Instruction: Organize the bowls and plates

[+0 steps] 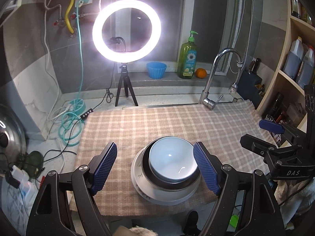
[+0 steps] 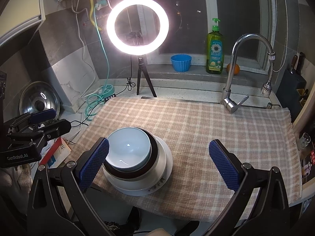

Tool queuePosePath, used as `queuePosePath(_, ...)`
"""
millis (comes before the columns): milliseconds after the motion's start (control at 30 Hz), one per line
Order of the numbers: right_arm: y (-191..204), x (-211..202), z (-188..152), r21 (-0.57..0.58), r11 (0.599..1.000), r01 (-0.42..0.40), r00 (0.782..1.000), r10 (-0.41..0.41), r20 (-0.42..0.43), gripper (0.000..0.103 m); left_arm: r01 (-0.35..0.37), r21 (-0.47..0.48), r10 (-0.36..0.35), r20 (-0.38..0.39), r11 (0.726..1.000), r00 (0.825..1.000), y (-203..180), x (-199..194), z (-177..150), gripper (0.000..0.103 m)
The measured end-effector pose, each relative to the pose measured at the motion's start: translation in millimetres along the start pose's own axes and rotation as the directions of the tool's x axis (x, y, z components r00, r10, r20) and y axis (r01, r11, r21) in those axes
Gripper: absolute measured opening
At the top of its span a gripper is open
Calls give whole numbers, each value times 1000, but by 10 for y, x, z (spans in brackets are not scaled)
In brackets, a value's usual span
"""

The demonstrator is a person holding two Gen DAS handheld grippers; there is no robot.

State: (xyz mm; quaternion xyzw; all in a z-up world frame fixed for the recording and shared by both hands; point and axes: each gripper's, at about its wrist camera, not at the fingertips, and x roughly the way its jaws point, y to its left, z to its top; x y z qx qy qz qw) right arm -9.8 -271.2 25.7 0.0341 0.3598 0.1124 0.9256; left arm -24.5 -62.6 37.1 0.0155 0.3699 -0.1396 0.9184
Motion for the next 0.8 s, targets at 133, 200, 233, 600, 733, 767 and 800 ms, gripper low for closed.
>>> queuePosePath(133, -5, 2, 3, 1, 1000, 1, 1000, -1, -1, 103, -5, 6, 5, 0, 1000, 1000, -20, -10, -1, 80)
queuePosePath(200, -6, 2, -9, 5, 1000, 1, 1000, -1, -3, 103, -3, 8, 3, -2, 1000, 1000, -29, -10, 0, 80)
queuePosePath(233, -9, 3, -17, 6, 1000, 0, 1000, 0, -3, 103, -2, 8, 2, -2, 1000, 1000, -34, -9, 0, 80)
queuePosePath(600, -58, 12, -32, 25, 1000, 17, 1000, -17, -9, 103, -2, -4, 2, -18, 1000, 1000, -18, 38, 2, 80)
queuePosePath(733, -60, 19, -29, 25, 1000, 16, 1000, -15, -11, 103, -8, 3, 8, -15, 1000, 1000, -26, 52, 3, 80)
queuePosePath(767, -57, 14, -30, 25, 1000, 16, 1000, -16, -9, 103, -7, 2, 7, -16, 1000, 1000, -25, 58, 3, 80)
queuePosePath(800, -57, 16, -32, 24, 1000, 17, 1000, -16, -9, 103, -6, 1, 6, -17, 1000, 1000, -22, 62, 5, 80)
